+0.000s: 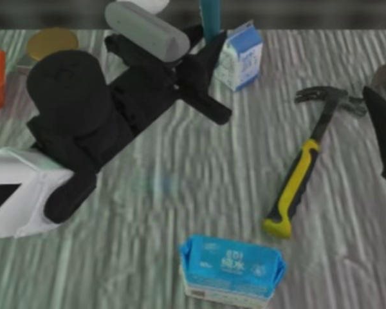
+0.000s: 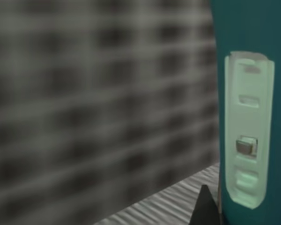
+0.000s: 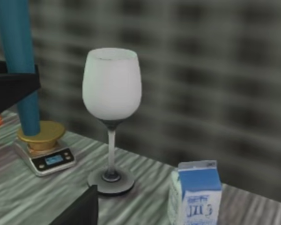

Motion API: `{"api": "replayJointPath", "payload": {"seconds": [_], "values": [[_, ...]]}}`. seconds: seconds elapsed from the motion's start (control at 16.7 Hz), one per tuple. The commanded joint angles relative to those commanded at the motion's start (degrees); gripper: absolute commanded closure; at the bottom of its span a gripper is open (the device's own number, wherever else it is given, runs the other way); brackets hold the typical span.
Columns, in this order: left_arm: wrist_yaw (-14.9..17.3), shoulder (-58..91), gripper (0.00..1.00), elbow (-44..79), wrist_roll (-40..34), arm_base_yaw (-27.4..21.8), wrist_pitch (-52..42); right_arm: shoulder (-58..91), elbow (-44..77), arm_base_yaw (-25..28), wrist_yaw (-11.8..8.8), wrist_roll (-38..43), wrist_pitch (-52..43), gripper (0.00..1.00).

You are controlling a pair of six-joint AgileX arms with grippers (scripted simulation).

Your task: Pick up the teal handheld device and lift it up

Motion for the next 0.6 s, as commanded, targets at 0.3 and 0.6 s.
{"api": "replayJointPath", "payload": {"seconds": [0.3, 0.6], "values": [[0.0, 0.0, 1.00, 0.0, 0.0, 0.0, 0.0, 20.2, 12.4, 8.2, -5.6, -1.0, 7.6, 0.00], [0.0, 0.0, 1.00, 0.0, 0.0, 0.0, 0.0, 29.0, 17.5, 12.0, -8.2, -1.5, 10.4, 0.00]]}}
